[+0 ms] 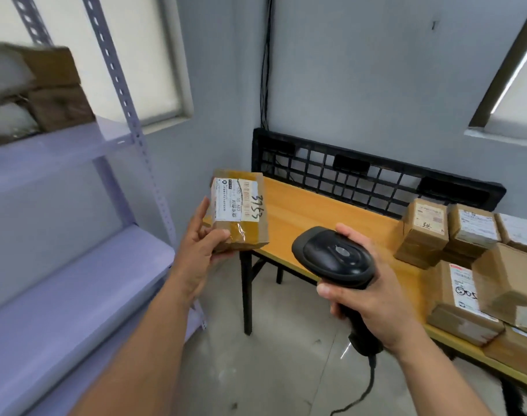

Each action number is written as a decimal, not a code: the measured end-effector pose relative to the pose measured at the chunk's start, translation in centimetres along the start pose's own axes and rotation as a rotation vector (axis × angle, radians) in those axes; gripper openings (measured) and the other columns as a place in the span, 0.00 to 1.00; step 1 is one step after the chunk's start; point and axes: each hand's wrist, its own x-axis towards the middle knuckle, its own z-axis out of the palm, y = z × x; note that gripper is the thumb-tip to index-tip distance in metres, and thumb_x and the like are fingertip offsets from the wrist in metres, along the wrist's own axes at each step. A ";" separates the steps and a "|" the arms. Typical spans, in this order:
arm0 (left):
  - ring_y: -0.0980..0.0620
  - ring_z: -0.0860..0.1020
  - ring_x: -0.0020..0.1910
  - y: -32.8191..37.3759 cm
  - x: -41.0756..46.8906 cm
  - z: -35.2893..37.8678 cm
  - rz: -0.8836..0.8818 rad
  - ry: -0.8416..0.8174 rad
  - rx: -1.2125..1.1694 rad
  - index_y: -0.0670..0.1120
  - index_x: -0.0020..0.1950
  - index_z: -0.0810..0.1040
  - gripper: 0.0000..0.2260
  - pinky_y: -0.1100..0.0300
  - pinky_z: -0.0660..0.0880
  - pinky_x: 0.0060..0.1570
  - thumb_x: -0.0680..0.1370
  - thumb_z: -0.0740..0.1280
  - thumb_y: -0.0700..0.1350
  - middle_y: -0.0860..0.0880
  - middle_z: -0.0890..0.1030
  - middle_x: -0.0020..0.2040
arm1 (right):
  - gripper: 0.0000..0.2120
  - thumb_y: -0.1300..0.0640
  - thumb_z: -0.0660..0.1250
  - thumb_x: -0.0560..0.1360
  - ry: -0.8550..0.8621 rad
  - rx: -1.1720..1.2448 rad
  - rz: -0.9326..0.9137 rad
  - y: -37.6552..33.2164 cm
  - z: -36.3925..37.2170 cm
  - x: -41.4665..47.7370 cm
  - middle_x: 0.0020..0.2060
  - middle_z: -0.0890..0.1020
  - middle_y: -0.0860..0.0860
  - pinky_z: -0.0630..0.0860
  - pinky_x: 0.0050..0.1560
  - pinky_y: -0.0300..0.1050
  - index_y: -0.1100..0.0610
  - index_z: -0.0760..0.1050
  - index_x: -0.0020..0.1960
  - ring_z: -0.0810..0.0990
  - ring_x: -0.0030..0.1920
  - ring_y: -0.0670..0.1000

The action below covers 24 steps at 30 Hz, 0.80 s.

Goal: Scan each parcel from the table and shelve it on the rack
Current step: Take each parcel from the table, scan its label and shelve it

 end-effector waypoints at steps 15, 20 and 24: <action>0.52 0.78 0.58 6.6 -16.1 -11.6 0.280 0.393 0.235 0.63 0.65 0.71 0.19 0.55 0.77 0.58 0.83 0.57 0.39 0.54 0.75 0.62 | 0.40 0.62 0.78 0.61 -0.324 0.146 -0.169 -4.2 11.5 -4.4 0.51 0.82 0.53 0.77 0.27 0.49 0.37 0.70 0.67 0.79 0.29 0.56; 0.50 0.75 0.62 9.4 -20.4 -16.3 0.348 0.507 0.290 0.66 0.64 0.67 0.28 0.51 0.76 0.61 0.78 0.65 0.33 0.49 0.71 0.67 | 0.41 0.70 0.78 0.64 -0.438 0.149 -0.217 -5.9 16.0 -4.3 0.49 0.81 0.55 0.76 0.28 0.50 0.40 0.70 0.69 0.77 0.28 0.57; 0.54 0.75 0.59 11.5 -22.8 -20.8 0.400 0.658 0.407 0.64 0.67 0.67 0.28 0.56 0.74 0.60 0.77 0.68 0.35 0.49 0.64 0.73 | 0.41 0.70 0.77 0.65 -0.524 0.155 -0.270 -8.0 20.3 -4.4 0.50 0.81 0.56 0.76 0.28 0.47 0.39 0.70 0.68 0.78 0.27 0.56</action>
